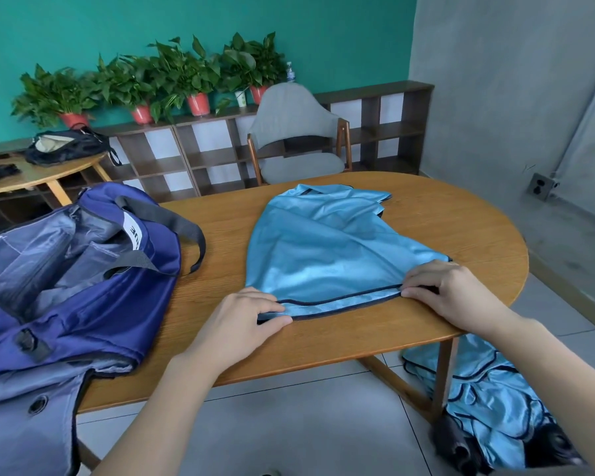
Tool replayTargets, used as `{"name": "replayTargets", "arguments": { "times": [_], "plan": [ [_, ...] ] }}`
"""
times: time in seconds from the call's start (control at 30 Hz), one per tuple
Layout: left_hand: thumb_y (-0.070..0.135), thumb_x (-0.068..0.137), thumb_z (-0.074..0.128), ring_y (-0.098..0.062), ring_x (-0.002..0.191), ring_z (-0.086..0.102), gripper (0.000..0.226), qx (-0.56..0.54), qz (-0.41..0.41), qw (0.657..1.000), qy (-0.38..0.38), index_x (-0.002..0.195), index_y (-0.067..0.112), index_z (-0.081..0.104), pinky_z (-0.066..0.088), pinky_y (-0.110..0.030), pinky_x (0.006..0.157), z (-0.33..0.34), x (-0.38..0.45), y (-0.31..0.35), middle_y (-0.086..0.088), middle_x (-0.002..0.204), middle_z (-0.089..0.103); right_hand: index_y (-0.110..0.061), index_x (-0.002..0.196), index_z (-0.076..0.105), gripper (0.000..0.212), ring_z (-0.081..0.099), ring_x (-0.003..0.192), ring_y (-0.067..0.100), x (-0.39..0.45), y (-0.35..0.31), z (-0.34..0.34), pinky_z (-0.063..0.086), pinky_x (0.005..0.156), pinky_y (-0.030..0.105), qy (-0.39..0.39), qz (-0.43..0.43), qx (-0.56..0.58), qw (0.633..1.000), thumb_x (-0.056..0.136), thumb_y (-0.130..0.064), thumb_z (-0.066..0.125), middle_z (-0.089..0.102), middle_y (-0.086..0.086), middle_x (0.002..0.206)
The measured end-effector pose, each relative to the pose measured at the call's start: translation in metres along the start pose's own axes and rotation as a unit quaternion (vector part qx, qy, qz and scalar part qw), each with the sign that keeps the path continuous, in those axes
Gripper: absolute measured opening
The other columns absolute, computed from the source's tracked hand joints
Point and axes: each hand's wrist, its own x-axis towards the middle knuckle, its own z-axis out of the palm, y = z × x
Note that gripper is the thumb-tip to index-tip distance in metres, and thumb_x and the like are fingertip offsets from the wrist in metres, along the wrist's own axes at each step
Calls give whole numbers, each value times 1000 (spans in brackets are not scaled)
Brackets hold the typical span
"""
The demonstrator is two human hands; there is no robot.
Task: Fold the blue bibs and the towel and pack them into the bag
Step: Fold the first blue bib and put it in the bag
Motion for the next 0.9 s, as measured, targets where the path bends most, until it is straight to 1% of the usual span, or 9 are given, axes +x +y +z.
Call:
{"name": "replayTargets", "arguments": {
  "times": [0.07, 0.17, 0.23, 0.33, 0.43, 0.53, 0.63, 0.73, 0.9],
  "plan": [
    [49, 85, 76, 7, 100, 56, 28, 7, -16, 1000, 9, 103, 28, 81, 47, -21, 96, 0, 2, 2, 25, 98, 69, -22, 90, 75, 28, 62, 92, 2, 1, 0, 2, 48, 89, 25, 8, 2, 2, 1000, 96, -44, 58, 70, -18, 95],
    [73, 73, 68, 6, 103, 57, 54, 16, -54, 998, -3, 104, 30, 80, 46, -19, 97, 1, 5, 7, 23, 104, 67, -25, 89, 69, 6, 60, 89, 3, 3, 3, 3, 47, 86, 32, 20, 32, 12, 999, 95, -24, 67, 67, -17, 90],
    [81, 66, 65, 7, 105, 53, 64, 33, -77, 996, -21, 106, 32, 77, 44, -19, 96, 3, 9, 11, 24, 108, 62, -25, 88, 67, 8, 58, 90, 4, 3, 3, 2, 42, 84, 28, 29, 54, 30, 998, 94, -20, 67, 67, -17, 90],
    [75, 75, 67, 0, 102, 58, 52, 72, -66, 995, 6, 100, 31, 75, 47, -24, 90, 8, 14, 15, 22, 104, 66, -24, 88, 64, 11, 56, 92, 0, 6, 1, 2, 36, 80, 15, 31, 80, 56, 995, 97, -18, 63, 65, -15, 90],
    [58, 87, 68, -6, 95, 63, 31, 77, -44, 996, 32, 92, 29, 73, 53, -33, 86, 13, 16, 11, 18, 96, 68, -22, 91, 64, 10, 57, 87, -7, 9, -1, 3, 36, 76, 6, 29, 98, 79, 992, 99, -16, 61, 65, -15, 89],
    [63, 85, 66, -2, 91, 59, 33, 69, -39, 996, 34, 91, 31, 72, 52, -29, 82, 15, 14, 9, 21, 94, 65, -33, 89, 60, 15, 59, 84, -5, 11, 0, 2, 39, 77, 13, 12, 102, 74, 992, 100, -22, 59, 67, -15, 89],
    [72, 79, 65, 1, 88, 56, 39, 65, -36, 996, 43, 89, 34, 72, 48, -24, 77, 17, 14, 12, 22, 92, 63, -41, 82, 53, 16, 57, 82, 1, 11, 4, 2, 44, 89, 41, -17, 106, 8, 994, 97, -44, 54, 63, -19, 84],
    [61, 85, 67, -2, 87, 59, 27, 21, -33, 999, 34, 91, 36, 77, 53, -30, 78, 19, 15, 11, 21, 91, 63, -40, 84, 56, 30, 51, 93, 7, 10, -6, 2, 35, 93, 37, -18, 79, -88, 993, 91, -68, 48, 56, -20, 91],
    [53, 87, 72, 1, 95, 60, 21, -37, -38, 998, 12, 95, 35, 79, 50, -25, 84, 20, 16, 11, 22, 94, 64, -32, 104, 74, 37, 58, 102, 14, 19, -55, 28, 44, 94, 38, -8, -55, -55, 997, 92, -62, 55, 61, -14, 110]
  ]
}}
